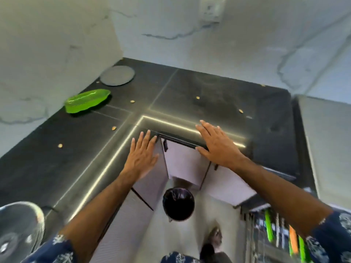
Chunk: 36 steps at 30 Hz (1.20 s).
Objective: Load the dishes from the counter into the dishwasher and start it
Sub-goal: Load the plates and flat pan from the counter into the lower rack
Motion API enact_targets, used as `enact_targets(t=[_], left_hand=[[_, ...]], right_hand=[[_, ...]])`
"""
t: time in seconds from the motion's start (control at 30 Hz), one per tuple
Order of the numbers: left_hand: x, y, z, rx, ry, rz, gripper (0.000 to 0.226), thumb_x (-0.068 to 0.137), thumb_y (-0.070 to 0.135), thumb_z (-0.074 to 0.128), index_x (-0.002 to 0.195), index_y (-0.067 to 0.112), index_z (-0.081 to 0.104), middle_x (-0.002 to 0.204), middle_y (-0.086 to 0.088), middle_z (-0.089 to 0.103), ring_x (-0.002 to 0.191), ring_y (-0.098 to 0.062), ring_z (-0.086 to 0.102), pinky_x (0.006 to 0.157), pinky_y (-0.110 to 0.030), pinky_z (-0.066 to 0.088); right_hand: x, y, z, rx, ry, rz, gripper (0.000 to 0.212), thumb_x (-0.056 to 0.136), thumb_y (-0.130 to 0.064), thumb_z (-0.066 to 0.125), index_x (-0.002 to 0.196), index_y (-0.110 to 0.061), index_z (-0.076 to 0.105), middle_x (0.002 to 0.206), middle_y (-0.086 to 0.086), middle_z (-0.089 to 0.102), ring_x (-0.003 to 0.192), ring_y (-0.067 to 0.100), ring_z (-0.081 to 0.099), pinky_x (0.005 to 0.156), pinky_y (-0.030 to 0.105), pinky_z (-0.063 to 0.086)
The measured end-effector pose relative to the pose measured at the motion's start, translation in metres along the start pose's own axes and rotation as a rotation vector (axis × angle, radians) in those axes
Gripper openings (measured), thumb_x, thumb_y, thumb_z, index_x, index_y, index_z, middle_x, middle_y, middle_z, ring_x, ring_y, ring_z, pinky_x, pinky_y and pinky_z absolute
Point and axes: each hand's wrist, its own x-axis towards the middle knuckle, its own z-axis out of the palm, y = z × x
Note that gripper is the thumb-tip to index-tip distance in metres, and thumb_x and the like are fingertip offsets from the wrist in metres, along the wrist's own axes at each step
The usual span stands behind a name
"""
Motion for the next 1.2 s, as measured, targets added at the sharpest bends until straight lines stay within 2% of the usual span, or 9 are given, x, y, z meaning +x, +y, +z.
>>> enact_targets(t=[0.1,0.23,0.37,0.6,0.73,0.83,0.93,1.07,1.2], left_hand=[[0.012,-0.042,0.013,0.017,-0.061,-0.124,0.074,0.095,0.053,0.018,0.157,0.013,0.025,0.167,-0.010,0.011,0.154,-0.029,0.005,0.121,-0.054,0.006],[0.039,-0.085,0.030,0.043,-0.068,-0.203,0.069,0.101,0.051,0.023,0.160,0.015,0.015,0.168,-0.006,0.002,0.155,-0.024,-0.003,0.124,-0.054,0.004],[0.066,-0.125,0.046,0.044,-0.080,-0.252,0.073,0.099,0.059,0.006,0.160,0.018,0.015,0.168,-0.005,0.007,0.155,-0.023,-0.001,0.124,-0.052,0.006],[0.074,-0.141,0.064,-0.127,0.000,-0.273,0.064,0.103,0.057,0.025,0.160,0.030,0.011,0.168,0.005,0.007,0.154,-0.012,-0.003,0.125,-0.047,0.000],[0.075,-0.145,0.064,-0.180,0.021,-0.286,0.060,0.104,0.052,0.029,0.159,0.031,0.015,0.168,0.008,0.007,0.154,-0.009,-0.003,0.126,-0.045,0.000],[0.074,-0.147,0.065,-0.208,0.031,-0.303,0.058,0.106,0.047,0.031,0.159,0.028,0.018,0.168,0.006,0.007,0.154,-0.009,-0.003,0.126,-0.046,0.004],[0.074,-0.148,0.067,-0.213,0.034,-0.308,0.058,0.106,0.046,0.032,0.159,0.027,0.018,0.168,0.005,0.005,0.154,-0.010,-0.003,0.125,-0.047,0.005],[0.074,-0.148,0.066,-0.206,0.028,-0.316,0.059,0.105,0.046,0.032,0.159,0.027,0.017,0.168,0.005,0.003,0.154,-0.010,-0.006,0.126,-0.046,0.003],[0.074,-0.147,0.067,-0.205,0.016,-0.320,0.060,0.105,0.045,0.032,0.160,0.027,0.015,0.168,0.005,0.002,0.154,-0.011,-0.005,0.126,-0.046,0.004]], right_hand=[[0.075,-0.008,0.008,0.018,-0.021,-0.082,0.074,0.094,-0.047,0.055,0.154,-0.017,0.023,0.161,0.009,0.023,0.147,0.027,0.027,0.119,0.051,0.025],[0.176,-0.017,0.027,0.089,-0.076,-0.190,0.070,0.095,-0.042,0.056,0.152,-0.014,0.027,0.159,0.011,0.028,0.146,0.027,0.030,0.117,0.051,0.029],[0.278,-0.034,0.049,0.163,-0.124,-0.307,0.065,0.095,-0.032,0.060,0.149,-0.011,0.032,0.154,0.011,0.034,0.142,0.028,0.034,0.118,0.039,0.028],[0.446,-0.099,0.117,0.273,-0.253,-0.483,0.064,0.092,-0.027,0.061,0.147,-0.007,0.035,0.147,0.015,0.038,0.132,0.036,0.043,0.112,0.044,0.034],[0.519,-0.149,0.145,0.277,-0.173,-0.538,0.060,0.091,-0.029,0.062,0.142,-0.004,0.040,0.141,0.020,0.040,0.125,0.042,0.043,0.106,0.049,0.037],[0.571,-0.183,0.160,0.225,-0.087,-0.503,0.058,0.090,-0.035,0.059,0.136,-0.002,0.044,0.138,0.022,0.045,0.126,0.042,0.042,0.105,0.046,0.034],[0.612,-0.210,0.169,0.236,-0.146,-0.403,0.060,0.093,-0.037,0.058,0.139,-0.001,0.042,0.141,0.023,0.045,0.132,0.041,0.040,0.109,0.043,0.029],[0.642,-0.220,0.183,0.252,-0.225,-0.316,0.051,0.090,-0.022,0.063,0.133,0.001,0.050,0.136,0.025,0.050,0.130,0.040,0.044,0.109,0.040,0.032],[0.657,-0.213,0.198,0.370,-0.329,-0.218,0.027,0.080,-0.006,0.063,0.104,0.003,0.070,0.098,0.017,0.069,0.098,0.029,0.066,0.082,0.037,0.051]])
